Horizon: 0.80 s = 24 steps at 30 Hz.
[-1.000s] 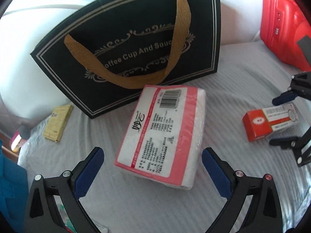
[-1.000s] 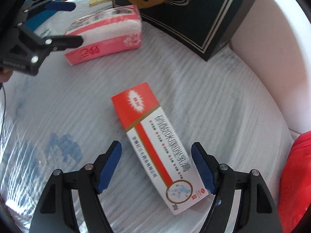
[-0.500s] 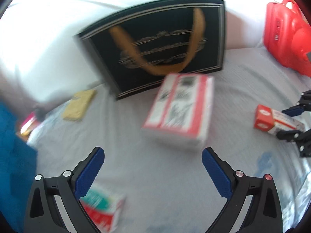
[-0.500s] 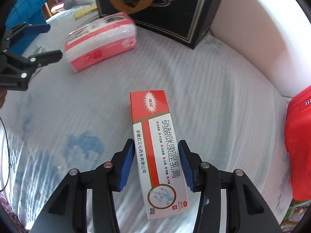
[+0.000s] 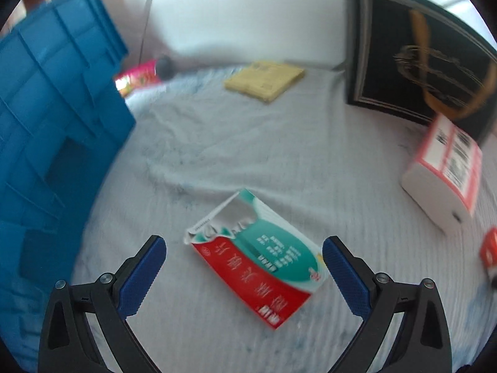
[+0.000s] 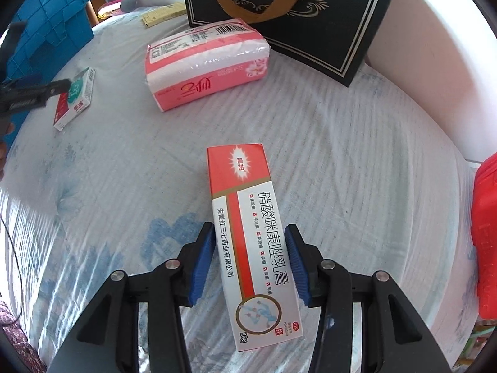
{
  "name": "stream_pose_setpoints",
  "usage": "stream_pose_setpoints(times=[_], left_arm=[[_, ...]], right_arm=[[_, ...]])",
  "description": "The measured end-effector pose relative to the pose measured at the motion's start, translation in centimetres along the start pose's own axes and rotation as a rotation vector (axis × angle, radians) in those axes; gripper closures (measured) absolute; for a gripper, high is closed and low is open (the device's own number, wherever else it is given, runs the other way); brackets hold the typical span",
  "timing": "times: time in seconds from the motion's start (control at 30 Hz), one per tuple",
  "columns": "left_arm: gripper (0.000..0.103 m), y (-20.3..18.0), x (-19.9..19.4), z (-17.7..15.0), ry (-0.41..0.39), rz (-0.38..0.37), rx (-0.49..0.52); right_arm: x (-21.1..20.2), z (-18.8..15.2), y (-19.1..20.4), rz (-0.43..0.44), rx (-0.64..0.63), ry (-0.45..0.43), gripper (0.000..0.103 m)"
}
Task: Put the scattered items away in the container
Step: 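Grasp the teal-red medicine box with the left tool while the right tool holds the ointment box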
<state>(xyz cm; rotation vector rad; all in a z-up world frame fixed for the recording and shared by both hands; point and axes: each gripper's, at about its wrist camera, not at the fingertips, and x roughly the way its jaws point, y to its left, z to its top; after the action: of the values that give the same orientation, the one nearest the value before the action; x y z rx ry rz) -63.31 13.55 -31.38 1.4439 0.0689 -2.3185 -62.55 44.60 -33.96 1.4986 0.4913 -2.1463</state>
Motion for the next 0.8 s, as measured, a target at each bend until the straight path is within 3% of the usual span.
stream_pose_setpoints(times=[0.17, 0.27, 0.47, 0.6, 0.7, 0.8], left_arm=[[0.001, 0.5, 3.6, 0.3, 0.105, -0.019, -0.085], [0.0, 0.8, 4.6, 0.0, 0.11, -0.004, -0.123], [0.0, 2.8, 4.8, -1.6, 0.134, -0.085, -0.222], [0.0, 2.8, 3.8, -3.0, 0.102, -0.101, -0.178], [0.021, 2.7, 2.8, -3.6, 0.066, -0.128, -0.119], [0.023, 2.8, 2.4, -4.3, 0.051, -0.156, -0.076]], right_arm=[[-0.1, 0.0, -0.3, 0.005, 0.011, -0.015, 0.058], [-0.2, -0.1, -0.3, 0.008, 0.014, -0.021, 0.058], [0.1, 0.3, 0.9, -0.007, 0.004, -0.021, 0.058], [-0.8, -0.2, 1.5, -0.018, -0.002, -0.032, 0.059], [-1.9, -0.6, 2.1, -0.03, 0.003, -0.054, 0.059], [-3.0, -0.9, 2.9, -0.05, 0.002, -0.075, 0.06]])
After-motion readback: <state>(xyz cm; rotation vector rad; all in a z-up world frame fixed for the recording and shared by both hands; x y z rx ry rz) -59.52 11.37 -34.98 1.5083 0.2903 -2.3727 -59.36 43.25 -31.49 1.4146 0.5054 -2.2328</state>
